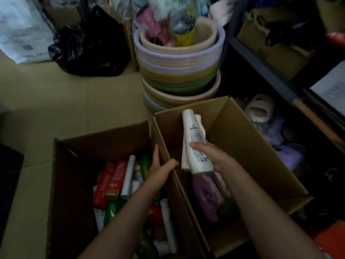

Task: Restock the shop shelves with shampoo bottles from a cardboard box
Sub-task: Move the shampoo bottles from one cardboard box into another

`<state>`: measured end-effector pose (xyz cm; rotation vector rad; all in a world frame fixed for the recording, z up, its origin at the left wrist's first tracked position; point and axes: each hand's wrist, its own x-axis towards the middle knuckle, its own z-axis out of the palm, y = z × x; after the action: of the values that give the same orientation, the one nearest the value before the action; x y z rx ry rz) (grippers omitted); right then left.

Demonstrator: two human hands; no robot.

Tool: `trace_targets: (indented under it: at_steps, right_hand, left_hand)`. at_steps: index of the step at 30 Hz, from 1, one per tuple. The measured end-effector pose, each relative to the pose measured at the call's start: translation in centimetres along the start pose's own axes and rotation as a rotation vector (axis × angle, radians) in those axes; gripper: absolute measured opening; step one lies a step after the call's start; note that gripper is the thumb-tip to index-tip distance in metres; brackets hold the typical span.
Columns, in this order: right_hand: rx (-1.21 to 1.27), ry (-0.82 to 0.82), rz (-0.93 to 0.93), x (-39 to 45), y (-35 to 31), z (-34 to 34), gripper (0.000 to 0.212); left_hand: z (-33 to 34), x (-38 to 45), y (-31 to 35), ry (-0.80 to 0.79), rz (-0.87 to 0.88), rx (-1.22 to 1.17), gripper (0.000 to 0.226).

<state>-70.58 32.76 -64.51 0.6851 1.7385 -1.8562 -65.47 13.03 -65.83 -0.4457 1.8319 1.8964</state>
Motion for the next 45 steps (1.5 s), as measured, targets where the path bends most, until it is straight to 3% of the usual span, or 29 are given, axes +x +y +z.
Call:
trace_targets:
  at_steps: [3, 7, 10, 13, 16, 19, 22, 24, 27, 30, 31, 32, 34, 36, 38, 41, 43, 45]
  right_hand:
    - [0.04, -0.1, -0.107, -4.1, -3.3, 1.2, 0.042]
    - [0.113, -0.317, -0.225, -8.2, -5.1, 6.3, 0.037]
    - [0.069, -0.44, -0.213, -8.1, -3.6, 11.4, 0.037]
    - [-0.089, -0.325, -0.092, -6.3, 0.2, 15.7, 0.044]
    - [-0.233, -0.119, 0.11, -4.5, 4.7, 17.6, 0.055]
    - [-0.31, 0.008, 0.222, -3.5, 7.2, 18.1, 0.055]
    - [-0.458, 0.018, 0.102, -3.0, 6.7, 18.0, 0.039]
    - [-0.43, 0.014, -0.055, -3.6, 4.7, 17.8, 0.024]
    - [-0.289, -0.058, -0.291, -5.6, 1.0, 16.4, 0.014]
    - [-0.079, -0.013, -0.473, -7.0, -2.3, 12.8, 0.021]
    - [-0.006, 0.049, -0.496, -6.8, -3.1, 11.3, 0.023]
    - [0.027, 0.134, -0.495, -6.1, -3.4, 9.5, 0.023]
    - [-0.05, 0.317, -0.392, -3.4, -2.9, 6.0, 0.019]
    - [-0.169, 0.399, -0.186, -0.2, -1.4, 3.3, 0.014]
    - [-0.301, 0.391, 0.031, 2.7, 1.1, 1.1, 0.027]
    - [-0.766, 0.262, 0.205, 3.2, 4.6, -0.8, 0.044]
    - [-0.779, 0.159, 0.336, 3.5, 7.6, -1.5, 0.047]
    - [-0.887, 0.103, 0.474, 4.7, 10.1, -1.9, 0.07]
  left_hand:
    - [-2.7, -1.0, 1.2, -0.105, -0.129, -0.086, 0.084]
    - [-7.1, -2.7, 3.1, -0.022, 0.025, -0.429, 0.072]
    - [-9.6, -4.0, 3.7, -0.076, 0.081, -0.498, 0.067]
    - [-12.3, -4.6, 1.3, 0.109, 0.041, -0.546, 0.046]
    - [-14.7, -4.9, -2.2, 0.384, -0.096, -0.177, 0.03]
    - [-16.0, -4.6, -5.4, 0.436, -0.256, -0.003, 0.03]
    - [-15.9, -4.4, -6.4, 0.592, -0.285, 0.056, 0.035]
    - [-15.0, -4.3, -5.5, 0.656, -0.216, 0.151, 0.032]
    - [-11.9, -3.7, -2.6, 0.586, -0.049, 0.215, 0.017]
    - [-6.5, -3.6, 0.4, 0.394, 0.1, 0.153, 0.01]
    - [-4.4, -3.6, 1.0, 0.311, 0.109, 0.102, 0.012]
    - [-2.3, -3.5, 1.4, 0.225, 0.092, 0.074, 0.03]
    - [1.7, -3.1, 1.7, 0.155, 0.048, 0.082, 0.081]
    - [4.5, -2.7, 1.2, 0.208, 0.019, 0.087, 0.103]
    - [5.5, -2.4, 0.6, 0.265, -0.001, 0.078, 0.097]
    - [5.0, -2.4, -0.2, 0.303, 0.041, 0.08, 0.083]
    - [4.4, -2.6, -0.8, 0.304, 0.086, 0.035, 0.077]
    - [4.3, -2.5, -1.1, 0.317, 0.108, 0.0, 0.079]
